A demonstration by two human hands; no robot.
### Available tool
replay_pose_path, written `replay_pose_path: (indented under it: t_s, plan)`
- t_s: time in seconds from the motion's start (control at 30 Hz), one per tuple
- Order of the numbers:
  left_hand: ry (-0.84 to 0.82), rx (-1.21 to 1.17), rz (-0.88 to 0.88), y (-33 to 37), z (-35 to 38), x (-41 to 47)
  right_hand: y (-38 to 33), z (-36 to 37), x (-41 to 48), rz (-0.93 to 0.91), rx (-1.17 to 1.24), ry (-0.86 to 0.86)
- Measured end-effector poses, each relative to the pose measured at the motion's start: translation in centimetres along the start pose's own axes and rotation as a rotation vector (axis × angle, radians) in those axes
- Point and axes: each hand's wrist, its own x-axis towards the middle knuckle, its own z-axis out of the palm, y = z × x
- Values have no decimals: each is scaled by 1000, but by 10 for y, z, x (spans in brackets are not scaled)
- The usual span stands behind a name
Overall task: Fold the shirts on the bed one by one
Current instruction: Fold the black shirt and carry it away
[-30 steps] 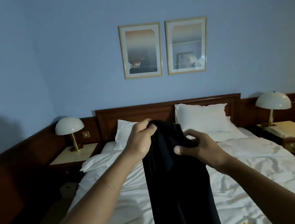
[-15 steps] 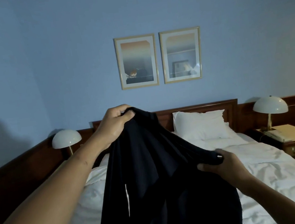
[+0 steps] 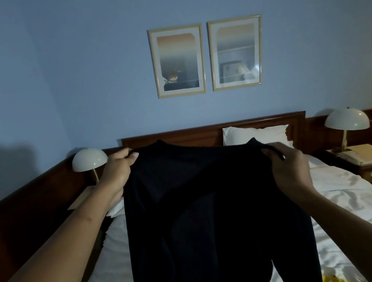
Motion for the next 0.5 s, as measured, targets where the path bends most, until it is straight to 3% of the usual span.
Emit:
replay_pose_path:
  t_s: [0.07, 0.13, 0.2, 0.4, 0.5]
  plan:
    - [-142, -17, 32, -4, -14, -16, -10, -4, -2, 17, -14, 72]
    - [-321, 189, 103, -8, -24, -40, -16, -10, -10, 37, -48, 91]
    - [-377, 364, 168, -17, -32, -55, -19, -16, -26, 37, -69, 71]
    - [-48, 593, 296, -36, -50, -101, -21, -40, -95, -9, -112, -5]
    - [-17, 463, 275, -35, -57, -130, -28, -58, -124, -36, -61, 24]
